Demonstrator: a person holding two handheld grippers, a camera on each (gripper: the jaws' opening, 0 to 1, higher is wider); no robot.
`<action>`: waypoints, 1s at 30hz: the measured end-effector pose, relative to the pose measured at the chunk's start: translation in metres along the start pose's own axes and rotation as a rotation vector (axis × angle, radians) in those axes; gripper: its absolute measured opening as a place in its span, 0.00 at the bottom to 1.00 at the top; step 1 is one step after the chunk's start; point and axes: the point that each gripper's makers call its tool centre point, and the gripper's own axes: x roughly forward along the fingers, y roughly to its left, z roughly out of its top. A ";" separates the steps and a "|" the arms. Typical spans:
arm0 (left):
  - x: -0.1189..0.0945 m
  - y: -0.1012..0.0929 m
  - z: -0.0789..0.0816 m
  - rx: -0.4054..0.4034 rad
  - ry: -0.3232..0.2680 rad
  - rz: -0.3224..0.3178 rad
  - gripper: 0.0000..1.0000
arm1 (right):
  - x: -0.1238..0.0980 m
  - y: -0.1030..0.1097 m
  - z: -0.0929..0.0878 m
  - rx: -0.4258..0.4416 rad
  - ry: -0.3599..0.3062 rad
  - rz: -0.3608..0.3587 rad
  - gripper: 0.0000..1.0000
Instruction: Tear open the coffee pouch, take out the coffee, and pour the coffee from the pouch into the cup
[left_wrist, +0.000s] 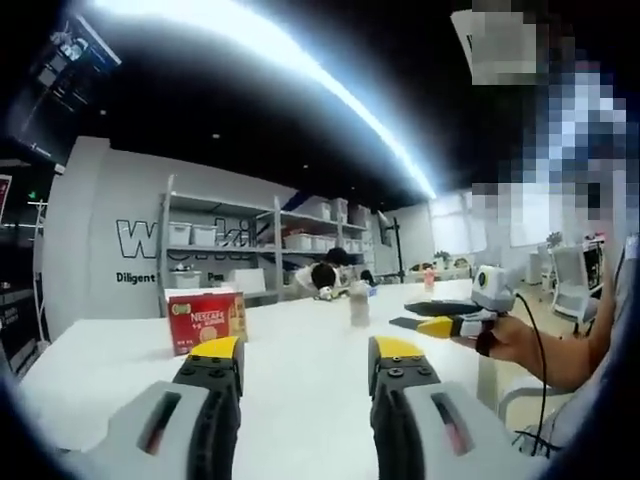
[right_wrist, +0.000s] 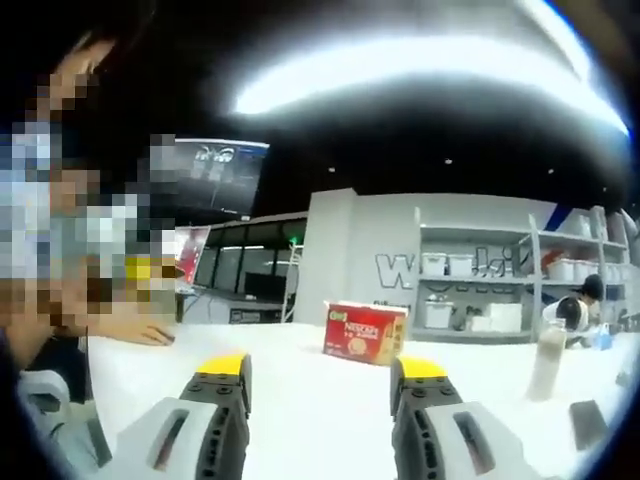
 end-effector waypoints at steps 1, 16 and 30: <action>-0.001 -0.002 0.002 0.006 -0.003 -0.002 0.52 | -0.001 0.001 0.002 -0.005 -0.004 0.000 0.56; -0.006 -0.001 0.009 0.015 -0.019 0.005 0.51 | 0.000 0.005 0.002 -0.021 0.006 0.013 0.55; -0.007 0.002 0.011 0.018 -0.025 0.011 0.51 | 0.000 0.003 0.001 -0.034 0.011 0.003 0.55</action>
